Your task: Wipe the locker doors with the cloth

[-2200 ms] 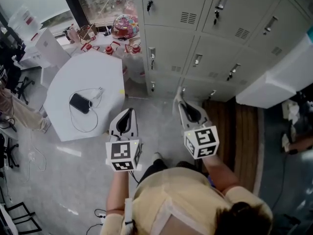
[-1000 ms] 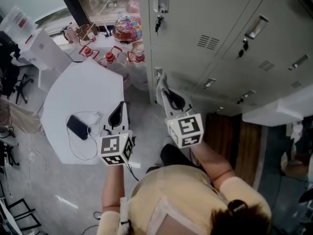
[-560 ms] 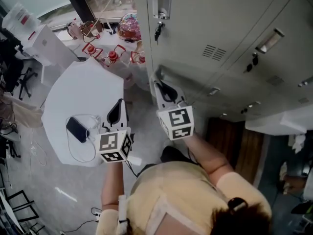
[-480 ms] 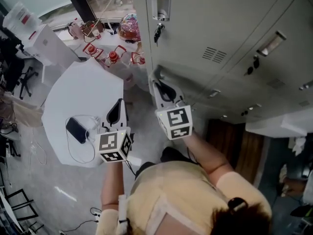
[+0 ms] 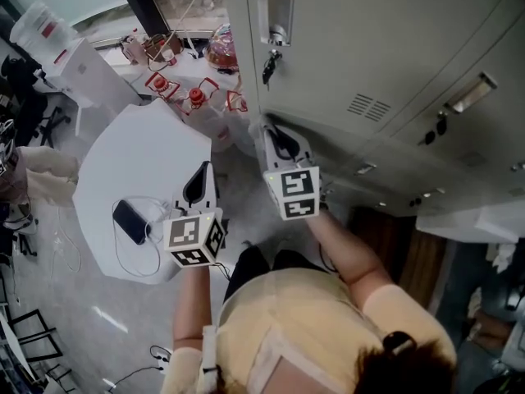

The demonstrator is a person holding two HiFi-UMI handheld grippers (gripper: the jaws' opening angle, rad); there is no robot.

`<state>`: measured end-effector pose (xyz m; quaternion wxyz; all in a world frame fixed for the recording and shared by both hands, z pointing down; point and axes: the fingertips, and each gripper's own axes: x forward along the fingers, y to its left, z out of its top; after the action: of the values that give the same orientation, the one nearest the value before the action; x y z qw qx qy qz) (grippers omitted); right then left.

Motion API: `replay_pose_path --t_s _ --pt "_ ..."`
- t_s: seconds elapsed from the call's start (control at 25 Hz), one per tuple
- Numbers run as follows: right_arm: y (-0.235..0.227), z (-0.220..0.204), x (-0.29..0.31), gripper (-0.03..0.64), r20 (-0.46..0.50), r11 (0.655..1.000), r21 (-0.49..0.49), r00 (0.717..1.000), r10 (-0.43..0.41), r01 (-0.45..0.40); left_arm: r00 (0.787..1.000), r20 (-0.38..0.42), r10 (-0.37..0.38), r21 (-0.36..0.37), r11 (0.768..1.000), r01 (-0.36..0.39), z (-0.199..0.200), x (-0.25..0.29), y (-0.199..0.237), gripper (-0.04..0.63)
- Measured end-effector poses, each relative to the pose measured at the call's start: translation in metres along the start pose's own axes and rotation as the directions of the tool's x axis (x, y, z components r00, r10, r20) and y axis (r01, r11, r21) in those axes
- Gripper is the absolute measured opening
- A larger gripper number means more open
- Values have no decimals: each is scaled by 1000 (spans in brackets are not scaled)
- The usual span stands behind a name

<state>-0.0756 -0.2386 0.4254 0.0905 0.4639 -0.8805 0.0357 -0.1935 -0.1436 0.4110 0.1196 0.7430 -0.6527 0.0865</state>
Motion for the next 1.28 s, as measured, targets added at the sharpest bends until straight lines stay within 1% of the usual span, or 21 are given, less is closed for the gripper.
replay_pose_path --t_s 0.12,0.36,0.72,1.0,1.28 --pt "-8 -3 4 18 -18 1000 8 999 -29 29 1000 -2 -20 16 1000 20 3 7 0 2" --pt "-23 1 0 18 -16 996 18 996 -87 87 997 -22 -77 10 997 78 9 25 -1 2" --pt "-56 -3 -30 18 -29 982 32 982 -185 186 983 -48 -177 30 983 179 12 48 -26 2" --pt "-90 -14 -62 18 -52 958 43 958 -282 285 966 -62 -252 39 966 254 10 61 -56 2" --pt "-126 -25 -99 18 -71 919 49 919 -389 392 940 -76 -332 51 941 336 6 71 -90 2"
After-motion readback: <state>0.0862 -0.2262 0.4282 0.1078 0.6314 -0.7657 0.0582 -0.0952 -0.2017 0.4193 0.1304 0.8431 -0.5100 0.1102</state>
